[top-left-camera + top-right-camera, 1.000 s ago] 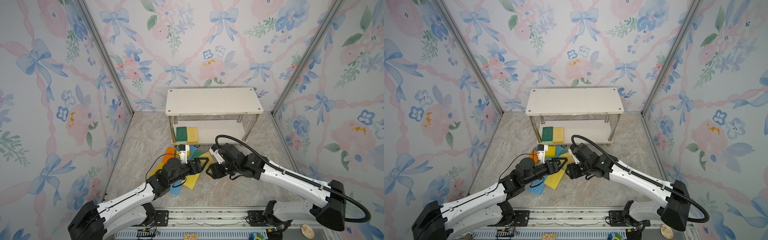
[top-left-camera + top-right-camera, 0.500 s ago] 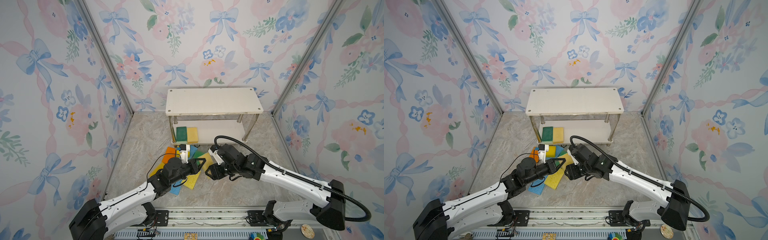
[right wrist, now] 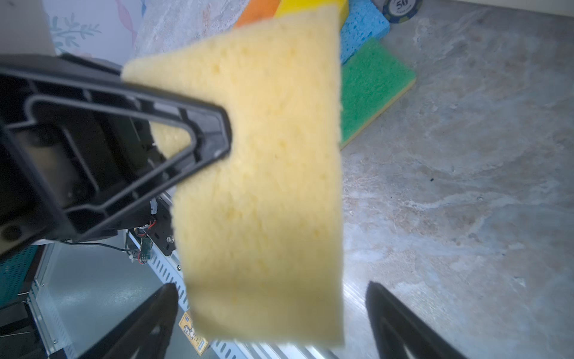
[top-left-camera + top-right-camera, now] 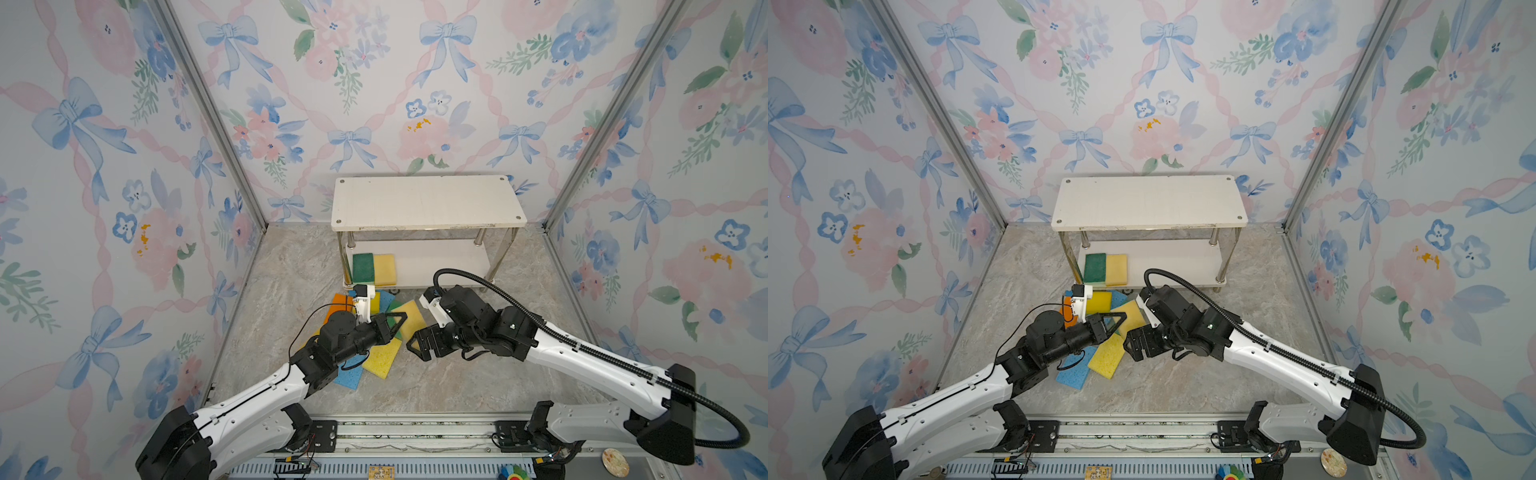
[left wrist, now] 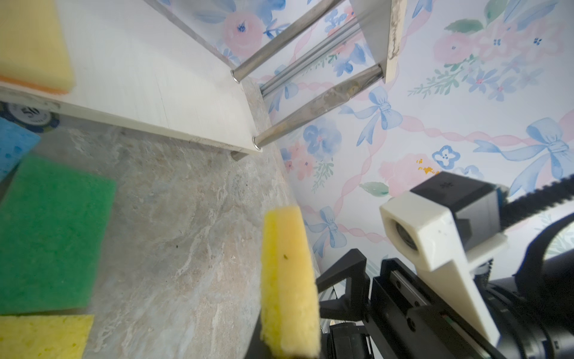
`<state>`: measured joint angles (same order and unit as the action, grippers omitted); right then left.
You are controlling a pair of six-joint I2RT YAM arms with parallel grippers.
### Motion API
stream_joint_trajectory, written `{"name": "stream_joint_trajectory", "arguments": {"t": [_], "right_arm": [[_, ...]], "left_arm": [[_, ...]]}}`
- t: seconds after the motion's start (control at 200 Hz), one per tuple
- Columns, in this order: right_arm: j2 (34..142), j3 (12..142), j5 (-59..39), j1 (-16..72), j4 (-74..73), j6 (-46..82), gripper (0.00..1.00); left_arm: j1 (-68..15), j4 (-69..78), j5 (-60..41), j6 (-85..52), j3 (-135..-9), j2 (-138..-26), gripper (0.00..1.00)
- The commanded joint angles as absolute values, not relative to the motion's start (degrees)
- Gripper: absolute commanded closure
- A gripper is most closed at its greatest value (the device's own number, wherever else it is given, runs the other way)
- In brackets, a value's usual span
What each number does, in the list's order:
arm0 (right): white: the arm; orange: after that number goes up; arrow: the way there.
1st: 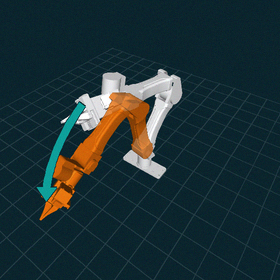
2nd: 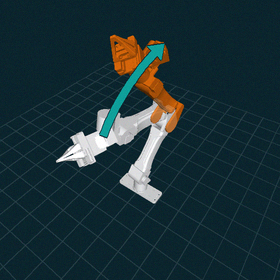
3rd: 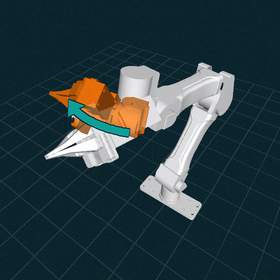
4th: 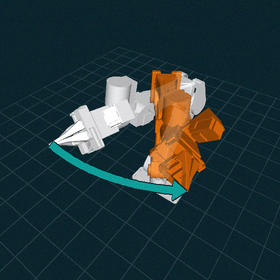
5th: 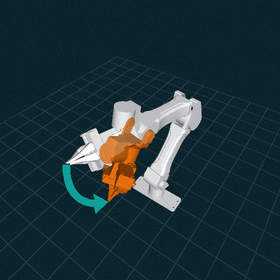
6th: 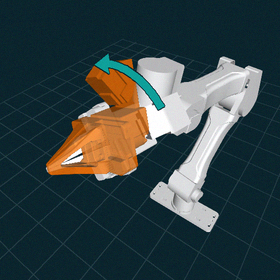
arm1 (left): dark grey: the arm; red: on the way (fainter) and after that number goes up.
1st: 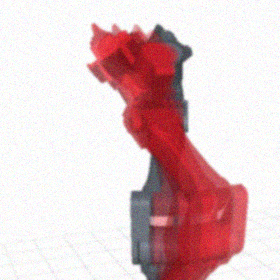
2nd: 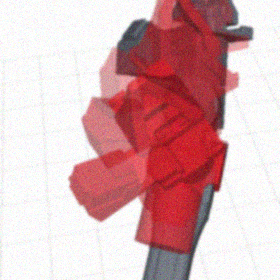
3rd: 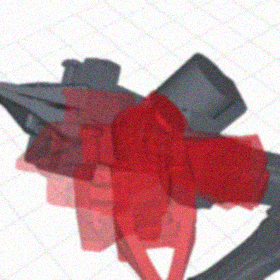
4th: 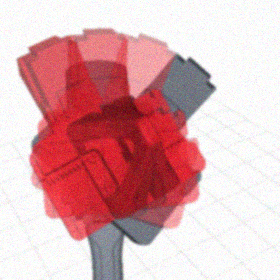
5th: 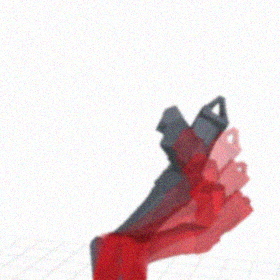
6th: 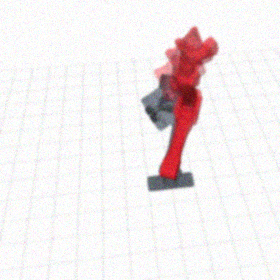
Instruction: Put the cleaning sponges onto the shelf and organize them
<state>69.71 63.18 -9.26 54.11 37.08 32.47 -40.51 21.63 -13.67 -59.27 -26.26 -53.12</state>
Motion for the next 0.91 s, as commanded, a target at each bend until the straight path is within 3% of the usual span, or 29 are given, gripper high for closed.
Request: {"name": "stream_joint_trajectory", "arguments": {"t": [0.0,0.12,0.235,0.675,0.9], "right_arm": [[64.56,60.31,-18.98,49.26,31.66,35.04,0.03],[61.94,55.55,-30.78,45.49,21.95,39.42,0.03],[61.58,54.01,-34.79,45.43,17.95,40.73,0.01],[64.64,50.81,-38.38,45.75,11.09,44.40,0.27],[65.30,48.64,-39.37,46.61,7.32,46.56,0.35]], "left_arm": [[-33.61,22.04,-29.24,-56.56,-26.24,-52.04,0.95],[-28.10,22.07,-41.19,-56.17,-26.80,-52.25,0.95],[-25.83,22.07,-47.06,-56.12,-27.42,-51.79,0.95],[-24.72,22.85,-49.92,-56.77,-28.15,-50.40,0.98],[-23.31,23.51,-50.36,-57.83,-27.70,-49.70,1.00]]}}
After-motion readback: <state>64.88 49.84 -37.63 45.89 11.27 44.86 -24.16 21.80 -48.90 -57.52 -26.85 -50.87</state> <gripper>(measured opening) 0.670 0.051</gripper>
